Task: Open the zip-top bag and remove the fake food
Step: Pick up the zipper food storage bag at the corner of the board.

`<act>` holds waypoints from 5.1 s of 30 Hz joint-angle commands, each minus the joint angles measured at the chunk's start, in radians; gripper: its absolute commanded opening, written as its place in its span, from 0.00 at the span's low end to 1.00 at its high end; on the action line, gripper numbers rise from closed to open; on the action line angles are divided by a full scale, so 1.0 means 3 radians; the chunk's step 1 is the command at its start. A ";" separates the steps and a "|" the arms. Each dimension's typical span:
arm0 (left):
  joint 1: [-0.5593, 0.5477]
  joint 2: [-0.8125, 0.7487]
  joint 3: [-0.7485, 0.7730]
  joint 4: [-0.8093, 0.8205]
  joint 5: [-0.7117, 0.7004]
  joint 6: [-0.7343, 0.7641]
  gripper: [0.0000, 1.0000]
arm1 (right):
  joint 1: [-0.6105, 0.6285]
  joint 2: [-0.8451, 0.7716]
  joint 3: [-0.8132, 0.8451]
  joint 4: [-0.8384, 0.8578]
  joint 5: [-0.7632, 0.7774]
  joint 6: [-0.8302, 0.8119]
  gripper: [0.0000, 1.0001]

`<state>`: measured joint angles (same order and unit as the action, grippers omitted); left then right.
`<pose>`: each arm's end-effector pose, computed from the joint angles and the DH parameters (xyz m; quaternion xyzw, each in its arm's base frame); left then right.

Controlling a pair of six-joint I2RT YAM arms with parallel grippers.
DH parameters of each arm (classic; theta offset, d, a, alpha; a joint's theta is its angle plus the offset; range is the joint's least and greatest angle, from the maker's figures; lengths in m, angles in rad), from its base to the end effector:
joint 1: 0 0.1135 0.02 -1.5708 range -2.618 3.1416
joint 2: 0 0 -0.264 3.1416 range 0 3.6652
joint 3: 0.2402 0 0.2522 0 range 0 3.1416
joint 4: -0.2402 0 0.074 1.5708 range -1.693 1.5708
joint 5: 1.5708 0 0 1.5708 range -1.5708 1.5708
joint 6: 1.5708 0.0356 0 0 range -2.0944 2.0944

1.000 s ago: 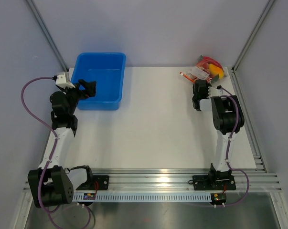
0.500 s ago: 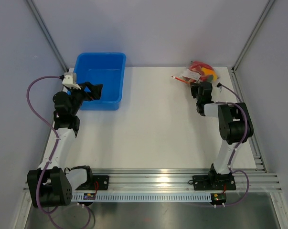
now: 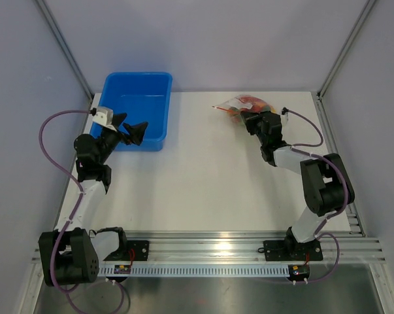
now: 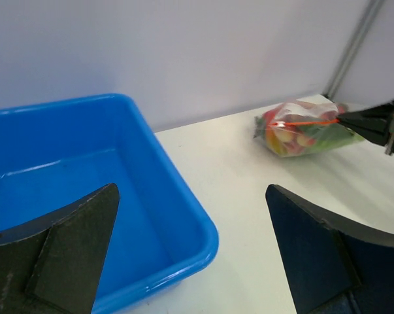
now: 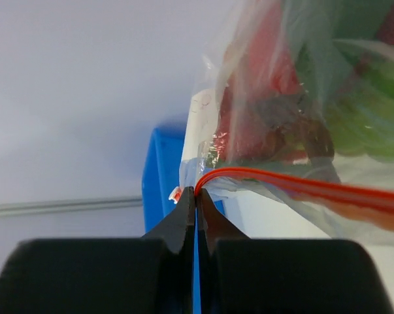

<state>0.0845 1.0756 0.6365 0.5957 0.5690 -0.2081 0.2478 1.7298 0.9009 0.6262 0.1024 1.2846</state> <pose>0.2452 0.0015 0.3122 0.1202 0.6480 -0.2271 0.7170 0.3680 0.0894 0.2121 0.4116 0.6563 0.4090 0.4823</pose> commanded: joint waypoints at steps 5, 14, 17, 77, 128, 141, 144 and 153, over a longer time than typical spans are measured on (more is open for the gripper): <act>0.0005 0.0045 -0.0199 0.0938 0.0767 0.0039 0.99 | 0.0478 -0.0550 0.0009 -0.0093 -0.0055 -0.0196 0.00; 0.0005 0.0769 -0.0470 0.2900 0.1273 -0.0809 0.99 | 0.0784 -0.0852 -0.0022 -0.0180 -0.0147 -0.0268 0.00; -0.0016 0.1169 -0.0389 0.3562 0.1432 -0.1238 0.99 | 0.0851 -0.0903 -0.0052 -0.0180 -0.0117 -0.0273 0.00; -0.0415 0.1497 -0.0388 0.3562 0.1959 -0.0482 0.62 | 0.1526 -0.0816 -0.0047 0.0188 -0.0157 -0.0125 0.00; -0.0144 0.0955 0.0026 0.1645 0.1545 -0.0242 0.00 | 0.1577 -0.0867 0.0075 -0.0165 0.0108 -0.0442 0.31; -0.0144 0.0853 -0.0010 0.1599 0.1494 -0.0191 0.00 | 0.1577 -0.1026 0.0065 -0.0282 0.0287 -0.0662 0.64; -0.0144 0.0833 0.0011 0.1517 0.1473 -0.0166 0.00 | 0.1577 -0.1051 0.0086 -0.0323 0.0313 -0.0753 0.70; -0.0144 0.0812 0.0092 0.1205 0.1411 -0.0073 0.00 | 0.1577 -0.1276 0.0045 -0.0420 0.0584 -0.1040 0.76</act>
<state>0.0368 1.3544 0.6224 0.9287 1.0088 -0.2577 0.7246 1.4097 0.8848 0.4843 0.2131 1.0409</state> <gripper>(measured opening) 0.005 0.754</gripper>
